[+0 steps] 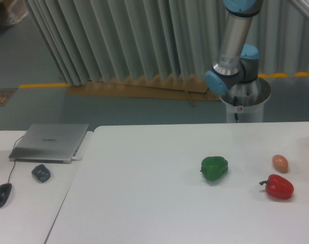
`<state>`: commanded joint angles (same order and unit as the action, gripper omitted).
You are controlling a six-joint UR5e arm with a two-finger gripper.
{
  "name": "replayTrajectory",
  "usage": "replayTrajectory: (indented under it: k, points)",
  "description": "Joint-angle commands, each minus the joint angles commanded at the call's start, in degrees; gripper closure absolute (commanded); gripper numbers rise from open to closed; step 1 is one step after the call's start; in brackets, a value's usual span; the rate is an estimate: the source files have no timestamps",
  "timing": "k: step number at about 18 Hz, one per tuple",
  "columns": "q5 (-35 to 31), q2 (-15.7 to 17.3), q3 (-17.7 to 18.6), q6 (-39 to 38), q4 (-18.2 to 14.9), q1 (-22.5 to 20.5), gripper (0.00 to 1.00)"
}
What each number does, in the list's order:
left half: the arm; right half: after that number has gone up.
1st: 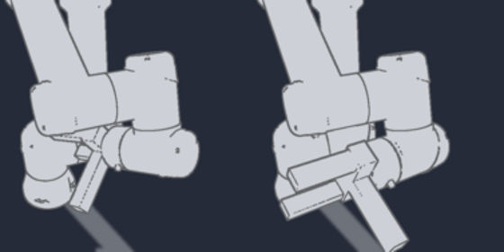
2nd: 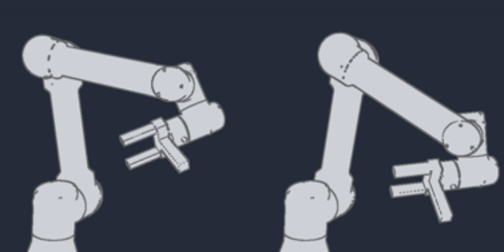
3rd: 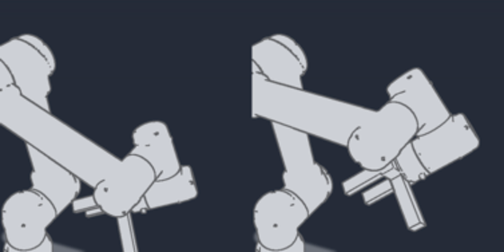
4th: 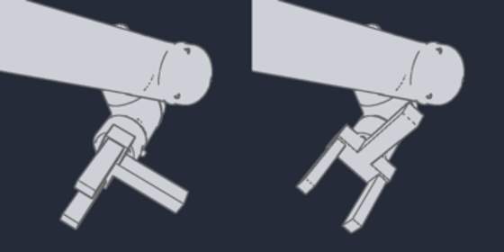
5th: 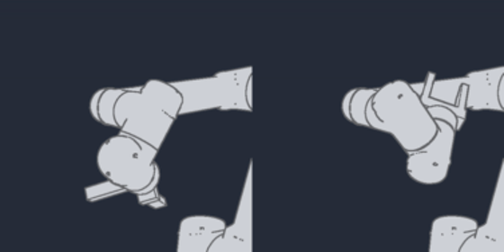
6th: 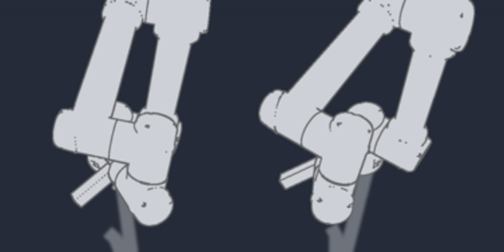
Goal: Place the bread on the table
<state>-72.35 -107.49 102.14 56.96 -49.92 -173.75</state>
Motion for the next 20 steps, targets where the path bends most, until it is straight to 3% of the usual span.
replayTrajectory:
  k: [6,8,12,15,20]
  points:
    - [5.5,1.2,-2.7,-9.5,-0.2,-0.4,0.78]
    - [11.2,3.7,-3.2,-16.8,-0.2,0.1,0.78]
    - [10.6,6.8,-3.6,-26.5,-0.2,6.1,0.78]
    - [5.0,7.6,-4.2,-32.7,-0.1,13.7,0.78]
    - [-12.1,3.5,-6.6,-37.4,0.2,29.2,0.78]
